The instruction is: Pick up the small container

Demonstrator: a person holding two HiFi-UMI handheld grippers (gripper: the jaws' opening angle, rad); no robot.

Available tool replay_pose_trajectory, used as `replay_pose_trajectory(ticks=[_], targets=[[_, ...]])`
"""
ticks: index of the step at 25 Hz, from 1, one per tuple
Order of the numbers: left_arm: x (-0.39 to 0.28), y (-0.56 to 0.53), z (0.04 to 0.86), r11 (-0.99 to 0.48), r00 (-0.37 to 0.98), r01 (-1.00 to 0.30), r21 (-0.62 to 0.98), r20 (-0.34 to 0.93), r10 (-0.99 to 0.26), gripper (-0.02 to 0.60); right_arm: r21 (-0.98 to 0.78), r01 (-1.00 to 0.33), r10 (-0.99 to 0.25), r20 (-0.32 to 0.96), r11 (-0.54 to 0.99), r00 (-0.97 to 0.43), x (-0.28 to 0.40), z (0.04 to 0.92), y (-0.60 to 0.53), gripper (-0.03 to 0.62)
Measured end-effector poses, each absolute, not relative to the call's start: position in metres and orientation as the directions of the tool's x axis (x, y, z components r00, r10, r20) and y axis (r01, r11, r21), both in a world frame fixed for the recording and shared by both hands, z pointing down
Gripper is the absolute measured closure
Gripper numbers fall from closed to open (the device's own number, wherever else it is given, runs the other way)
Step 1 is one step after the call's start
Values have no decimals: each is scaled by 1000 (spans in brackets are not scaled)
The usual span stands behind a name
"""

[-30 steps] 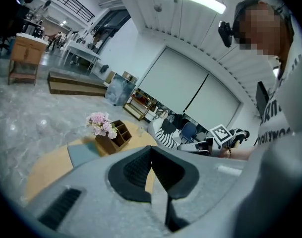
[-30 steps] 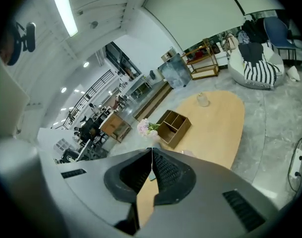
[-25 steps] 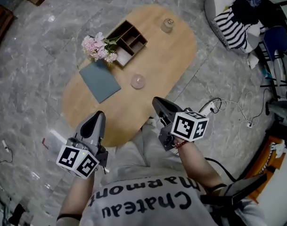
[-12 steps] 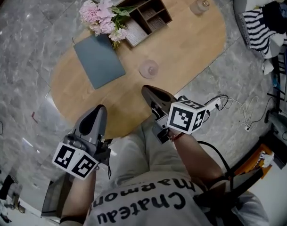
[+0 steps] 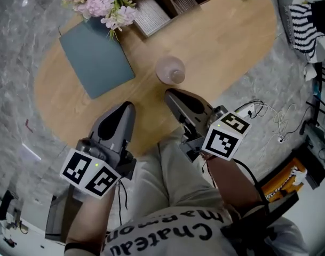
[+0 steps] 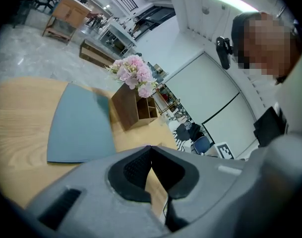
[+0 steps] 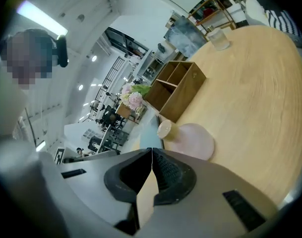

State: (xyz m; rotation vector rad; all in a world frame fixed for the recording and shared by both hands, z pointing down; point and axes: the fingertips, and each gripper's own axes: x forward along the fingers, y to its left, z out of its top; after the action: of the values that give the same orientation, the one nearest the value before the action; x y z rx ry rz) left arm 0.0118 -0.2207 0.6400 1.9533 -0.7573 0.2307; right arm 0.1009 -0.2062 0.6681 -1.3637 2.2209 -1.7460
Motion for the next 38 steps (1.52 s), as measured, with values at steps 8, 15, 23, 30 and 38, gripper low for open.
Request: replay_pose_trajectory(ticks=[8, 15, 23, 30, 38], targets=[[24, -230, 675, -375, 803, -585, 719, 449, -392, 568, -561, -799, -536, 615, 217, -578, 130, 692, -195, 580], [25, -210, 684, -360, 815, -571, 738, 456, -359, 568, -399, -840, -613, 574, 368, -542, 133, 679, -211, 439], [36, -217, 688, -446, 816, -577, 685, 449, -365, 568, -315, -849, -654, 542, 425, -528, 123, 681, -229, 321], [41, -215, 684, -461, 873, -486, 743, 380, -307, 568, -98, -874, -691, 573, 476, -440, 108, 690, -241, 313], [30, -216, 685, -504, 860, -510, 697, 392, -327, 568, -23, -874, -725, 549, 486, -417, 98, 695, -248, 336]])
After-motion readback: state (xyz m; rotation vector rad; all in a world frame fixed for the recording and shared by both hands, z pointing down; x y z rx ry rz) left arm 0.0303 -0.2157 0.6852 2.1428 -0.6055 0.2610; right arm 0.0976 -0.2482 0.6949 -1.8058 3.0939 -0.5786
